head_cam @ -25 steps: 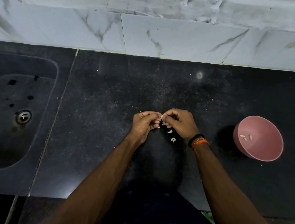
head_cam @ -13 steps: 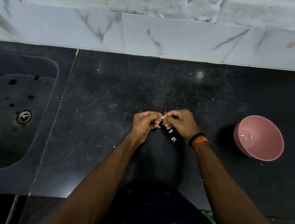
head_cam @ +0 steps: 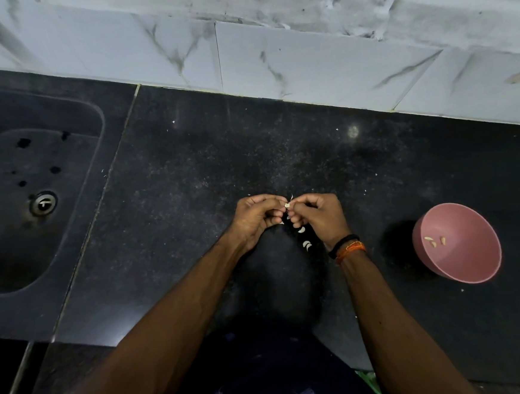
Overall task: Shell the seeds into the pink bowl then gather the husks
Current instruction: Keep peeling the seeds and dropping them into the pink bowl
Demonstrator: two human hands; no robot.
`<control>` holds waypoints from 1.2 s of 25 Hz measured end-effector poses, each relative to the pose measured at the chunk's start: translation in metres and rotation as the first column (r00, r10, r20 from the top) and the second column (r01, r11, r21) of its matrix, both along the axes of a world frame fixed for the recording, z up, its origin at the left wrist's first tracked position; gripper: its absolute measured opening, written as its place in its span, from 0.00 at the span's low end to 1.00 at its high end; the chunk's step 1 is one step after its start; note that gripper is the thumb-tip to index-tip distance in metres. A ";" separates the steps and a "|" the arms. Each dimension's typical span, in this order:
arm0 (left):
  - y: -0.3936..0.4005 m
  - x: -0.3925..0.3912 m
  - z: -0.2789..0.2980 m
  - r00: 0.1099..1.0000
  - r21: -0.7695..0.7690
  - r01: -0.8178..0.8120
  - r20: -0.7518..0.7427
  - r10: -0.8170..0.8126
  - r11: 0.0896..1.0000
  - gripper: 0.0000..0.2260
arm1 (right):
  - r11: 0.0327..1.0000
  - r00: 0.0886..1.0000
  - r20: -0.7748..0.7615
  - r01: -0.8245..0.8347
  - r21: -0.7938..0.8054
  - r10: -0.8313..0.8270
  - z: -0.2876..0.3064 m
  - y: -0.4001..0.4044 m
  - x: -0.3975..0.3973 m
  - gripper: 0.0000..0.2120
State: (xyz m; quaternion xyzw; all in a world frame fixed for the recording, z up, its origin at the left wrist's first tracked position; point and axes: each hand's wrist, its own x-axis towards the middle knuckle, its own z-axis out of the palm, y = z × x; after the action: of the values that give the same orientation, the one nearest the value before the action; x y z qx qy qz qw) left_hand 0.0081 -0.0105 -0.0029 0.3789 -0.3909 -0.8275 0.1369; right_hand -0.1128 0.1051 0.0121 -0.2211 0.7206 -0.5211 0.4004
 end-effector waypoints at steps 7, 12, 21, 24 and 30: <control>-0.001 0.001 0.000 0.998 0.018 0.003 -0.055 -0.002 1.000 0.06 | 0.999 0.999 0.039 0.038 -0.024 -0.037 0.001 -0.001 0.003 0.07; 0.003 0.004 -0.006 0.994 -0.070 -0.015 -0.106 0.008 0.997 0.07 | 0.999 0.999 0.028 0.043 -0.018 -0.042 0.000 0.001 0.004 0.07; 0.006 0.005 -0.011 0.989 -0.154 0.076 -0.113 -0.094 0.985 0.10 | 0.999 0.993 -0.116 0.003 0.044 0.002 0.002 0.002 0.001 0.08; 0.006 0.004 -0.011 0.991 -0.153 0.072 -0.099 -0.088 0.986 0.09 | 0.997 0.985 -0.171 -0.015 0.075 0.027 0.004 0.000 0.002 0.07; 0.006 0.005 -0.008 0.993 -0.069 0.012 -0.114 -0.020 0.998 0.07 | 0.990 0.968 -0.250 0.045 0.132 -0.011 0.006 0.000 0.000 0.07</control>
State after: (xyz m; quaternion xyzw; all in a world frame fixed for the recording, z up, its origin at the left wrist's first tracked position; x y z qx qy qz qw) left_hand 0.0129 -0.0049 -0.0109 0.3230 -0.4136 -0.8350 0.1655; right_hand -0.1131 0.1050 0.0179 -0.2467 0.8021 -0.4442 0.3137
